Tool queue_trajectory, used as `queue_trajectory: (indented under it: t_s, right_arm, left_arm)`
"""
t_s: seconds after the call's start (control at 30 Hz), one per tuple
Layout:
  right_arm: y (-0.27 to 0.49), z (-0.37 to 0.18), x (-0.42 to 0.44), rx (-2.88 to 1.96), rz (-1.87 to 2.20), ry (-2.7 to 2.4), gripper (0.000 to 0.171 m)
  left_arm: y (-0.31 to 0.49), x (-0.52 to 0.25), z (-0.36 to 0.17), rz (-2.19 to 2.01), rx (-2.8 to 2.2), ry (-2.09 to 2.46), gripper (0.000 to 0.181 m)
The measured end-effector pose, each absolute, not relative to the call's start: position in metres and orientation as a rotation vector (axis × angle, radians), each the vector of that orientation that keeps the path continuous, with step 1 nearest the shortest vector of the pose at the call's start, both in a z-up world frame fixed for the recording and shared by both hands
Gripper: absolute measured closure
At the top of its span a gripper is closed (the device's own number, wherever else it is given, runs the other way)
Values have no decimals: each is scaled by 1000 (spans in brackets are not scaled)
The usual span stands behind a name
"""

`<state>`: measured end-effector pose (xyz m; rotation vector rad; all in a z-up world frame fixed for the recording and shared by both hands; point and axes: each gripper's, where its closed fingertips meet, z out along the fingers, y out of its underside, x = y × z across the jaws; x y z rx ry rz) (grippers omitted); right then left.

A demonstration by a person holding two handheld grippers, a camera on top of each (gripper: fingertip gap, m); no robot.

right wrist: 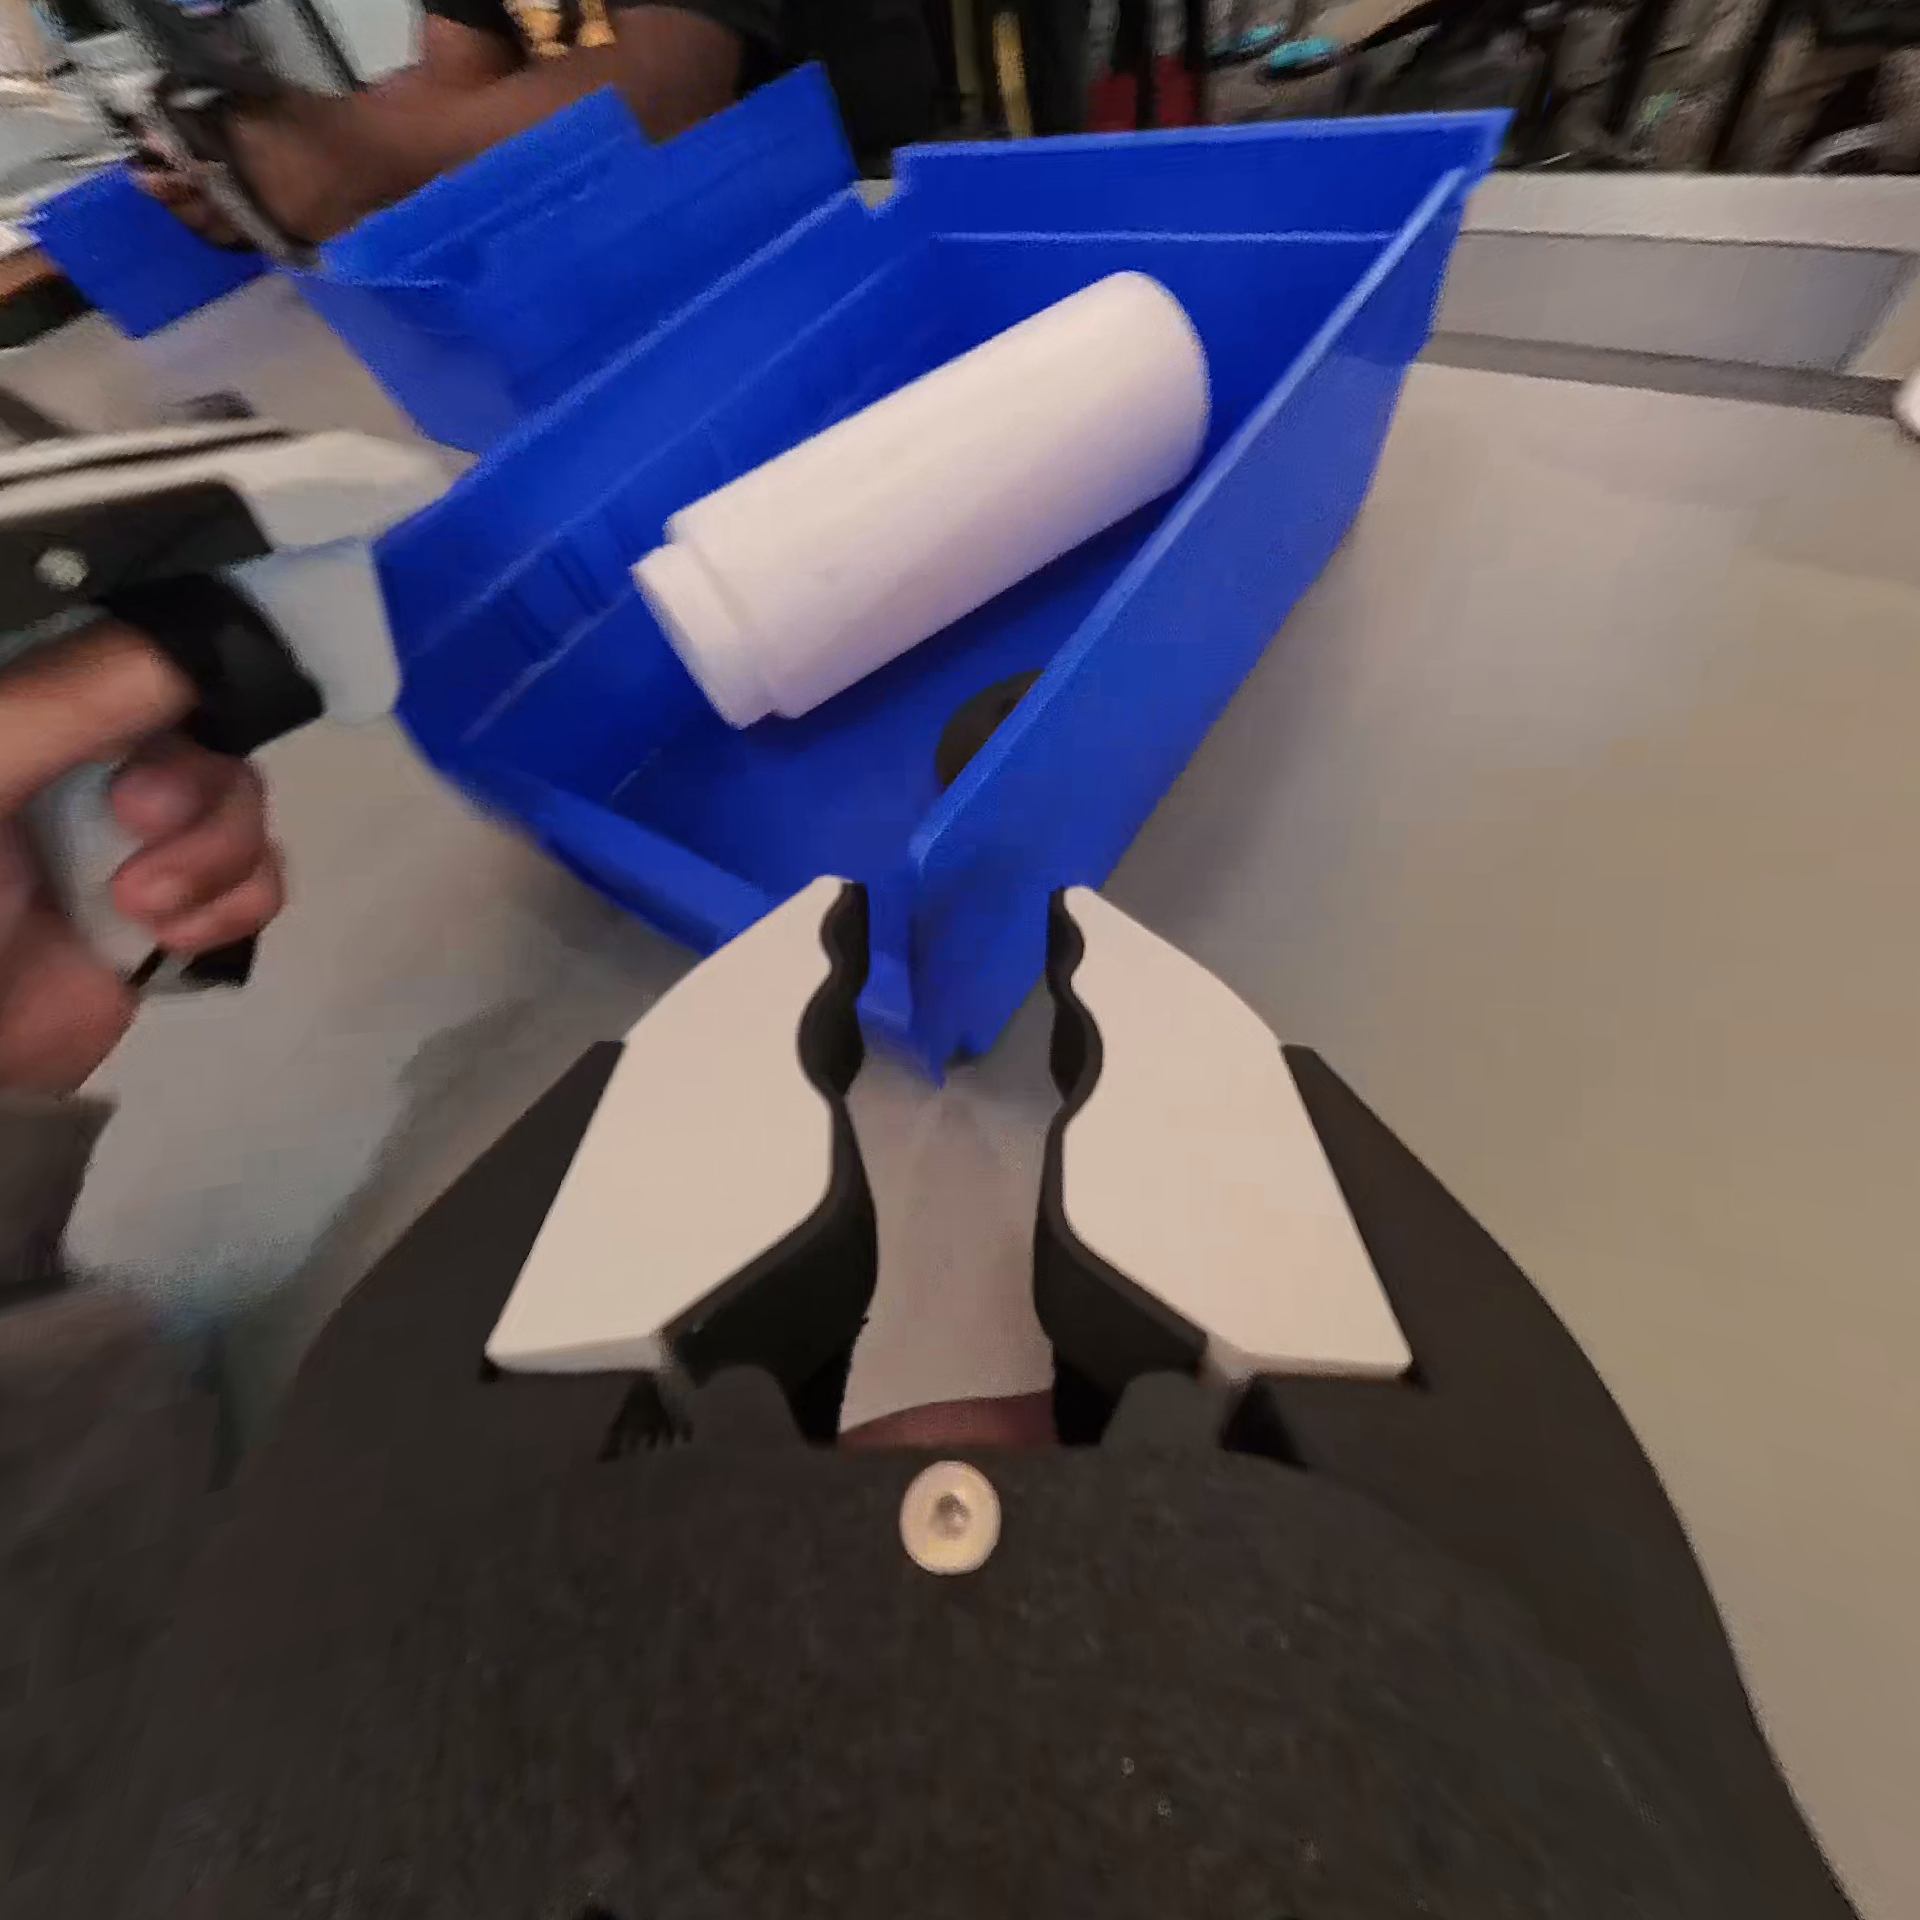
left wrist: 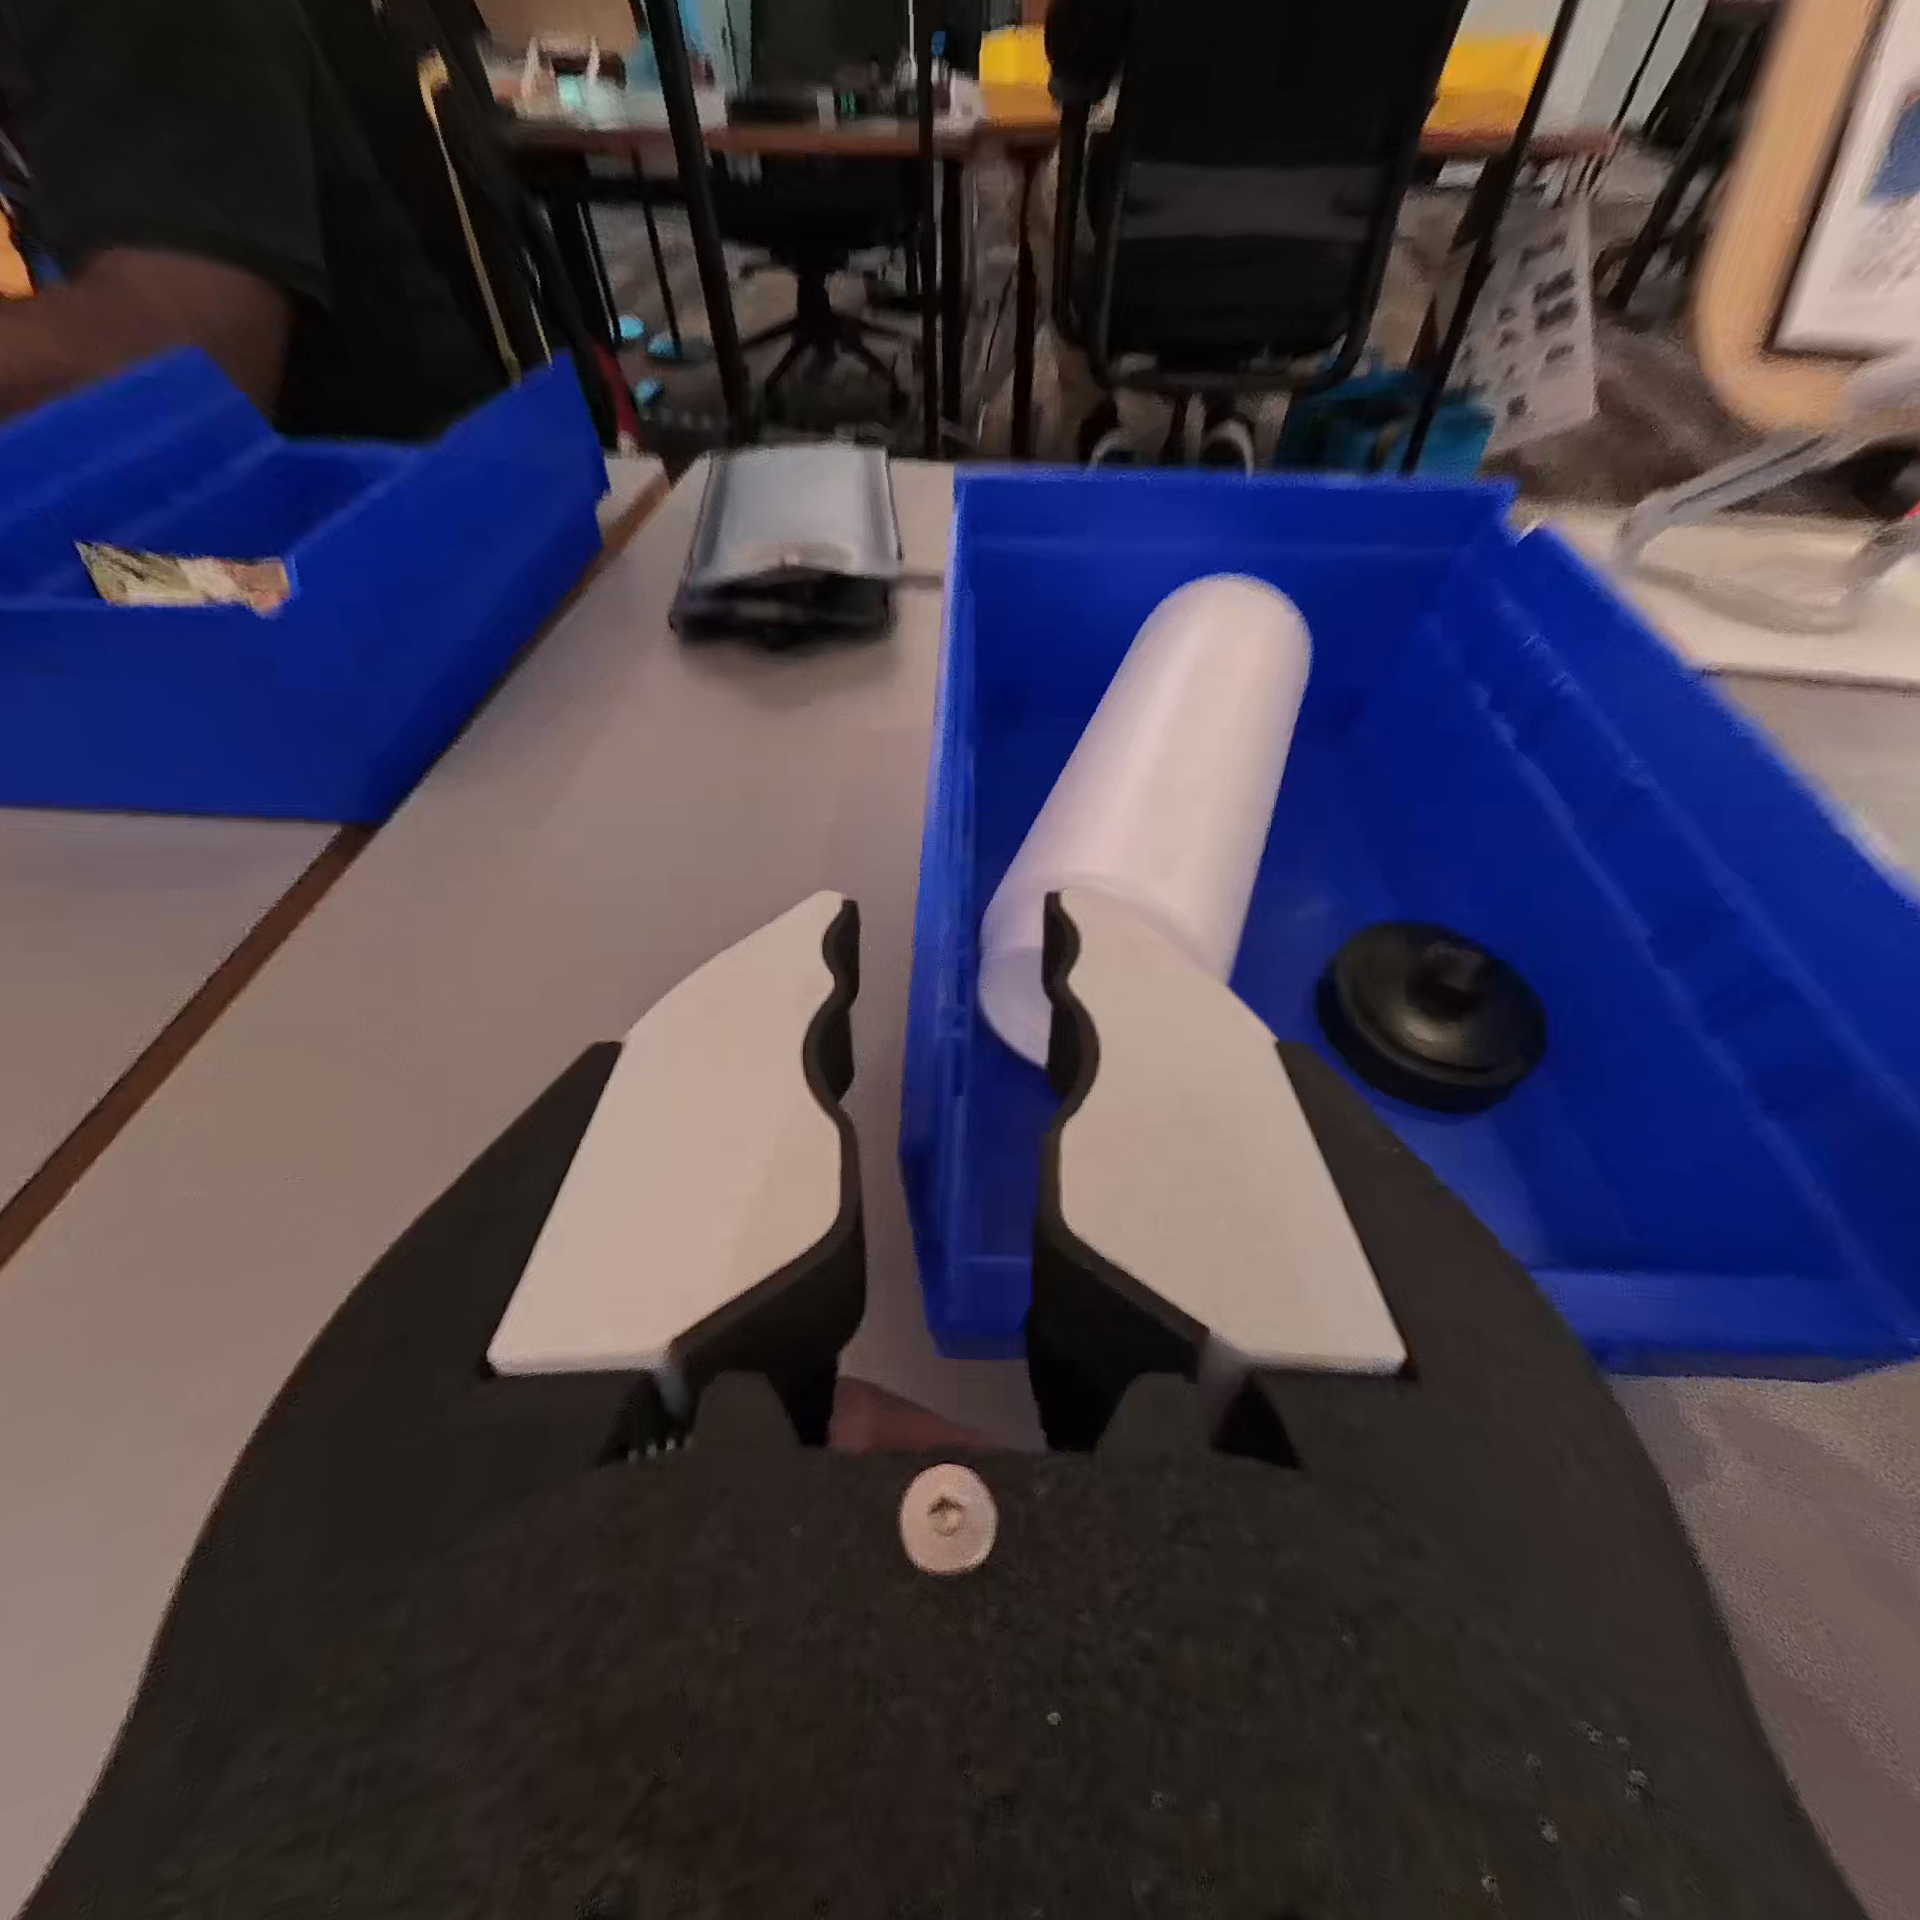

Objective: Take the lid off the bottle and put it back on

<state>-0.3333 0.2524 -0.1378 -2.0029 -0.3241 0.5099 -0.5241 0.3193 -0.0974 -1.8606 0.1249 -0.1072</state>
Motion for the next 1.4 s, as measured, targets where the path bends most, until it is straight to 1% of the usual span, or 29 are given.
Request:
queue_trajectory:
  t_s: [0.1, 0.17, 0.3, 0.37, 0.43, 0.53, 0.67, 0.73, 0.87, 0.97, 1.23, 1.4]
  right_arm:
    - [220, -126, -310, -1986, 600, -456, 132]
    - [199, -124, -280, -1975, 590, -526, 132]
    - [172, -127, -185, -1942, 388, -519, 132]
    - [157, -128, -127, -1926, 271, -442, 132]
    - [140, -124, -73, -1880, 202, -342, 132]
    - [113, -118, 3, -1836, 91, -182, 132]
    - [92, -88, 72, -1703, 65, 35, 132]
    - [92, -82, 90, -1673, 98, 89, 132]
    - [101, -101, 111, -1703, 46, 110, 132]
    - [106, -110, 104, -1750, 84, 104, 132]
    - [107, -112, 87, -1762, -53, -42, 136]
    - [108, -114, 83, -1768, -42, -56, 136]
  left_arm:
    - [300, -499, -70, -249, -1777, 147, 147]
    - [282, -460, -69, -397, -1789, 208, 138]
    - [217, -356, -88, -712, -1832, 351, 134]
    - [188, -323, -106, -672, -1851, 403, 140]
    - [172, -298, -117, -625, -1883, 494, 140]
    - [171, -292, -114, -534, -1815, 567, 137]
    - [193, -326, -114, -453, -1831, 448, 136]
    - [204, -345, -116, -432, -1856, 368, 134]
    - [215, -368, -121, -374, -1884, 294, 133]
    - [215, -367, -121, -361, -1880, 307, 133]
    - [211, -355, -128, -318, -1894, 394, 130]
    - [210, -355, -131, -338, -1913, 393, 130]
